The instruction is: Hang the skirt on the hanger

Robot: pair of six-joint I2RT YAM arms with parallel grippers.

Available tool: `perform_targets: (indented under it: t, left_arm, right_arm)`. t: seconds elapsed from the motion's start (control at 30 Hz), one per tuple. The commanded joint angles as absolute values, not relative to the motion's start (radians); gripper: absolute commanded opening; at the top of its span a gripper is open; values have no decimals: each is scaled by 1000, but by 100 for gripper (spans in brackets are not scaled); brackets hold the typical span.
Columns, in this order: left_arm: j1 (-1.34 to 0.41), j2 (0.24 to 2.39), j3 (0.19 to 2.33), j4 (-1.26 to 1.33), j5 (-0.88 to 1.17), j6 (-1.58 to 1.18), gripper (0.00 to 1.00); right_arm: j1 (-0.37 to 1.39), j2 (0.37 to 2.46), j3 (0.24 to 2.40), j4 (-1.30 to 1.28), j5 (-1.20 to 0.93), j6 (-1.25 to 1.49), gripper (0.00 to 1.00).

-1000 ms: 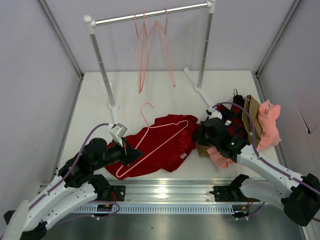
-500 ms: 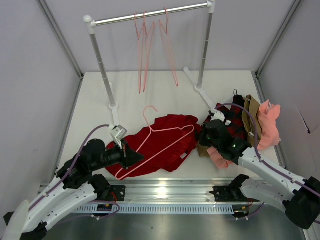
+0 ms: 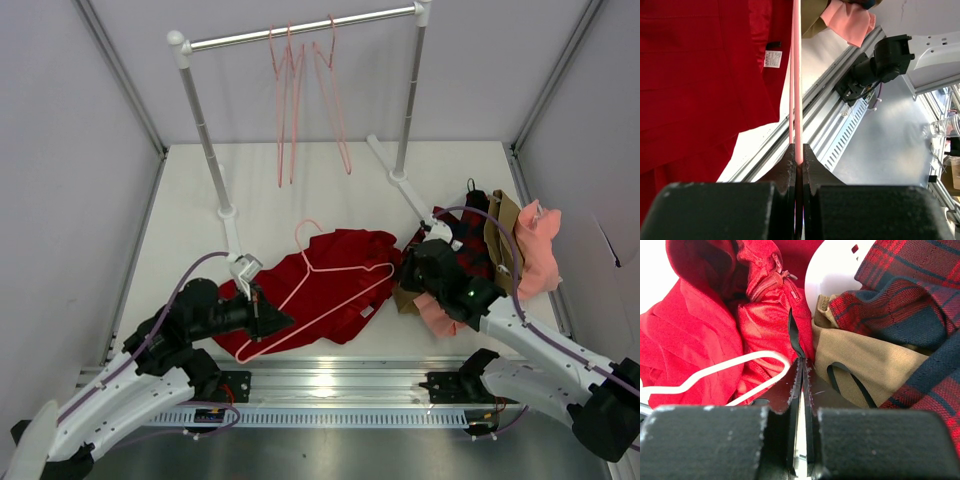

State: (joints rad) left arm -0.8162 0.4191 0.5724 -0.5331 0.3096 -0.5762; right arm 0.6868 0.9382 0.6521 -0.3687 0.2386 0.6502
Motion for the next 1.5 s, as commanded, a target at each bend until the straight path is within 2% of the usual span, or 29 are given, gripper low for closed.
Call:
perform_targets:
  t: [0.0,0.83,1.23,1.47]
  left_arm:
    - [-821,422,563,-494,314,-598,0]
    - [-821,494,515,-354,330,-597,0]
    - [-845,531,505,-229,373,-561,0]
    - [-884,569,489,-147,328,-514,0]
  right_arm:
    - [681,904,652,-351,244,632,2]
    - [680,874,658,-287,138,600,2]
    - [680,900,755,-334,86,528,2]
    - [676,899,796,-364,12,497,2]
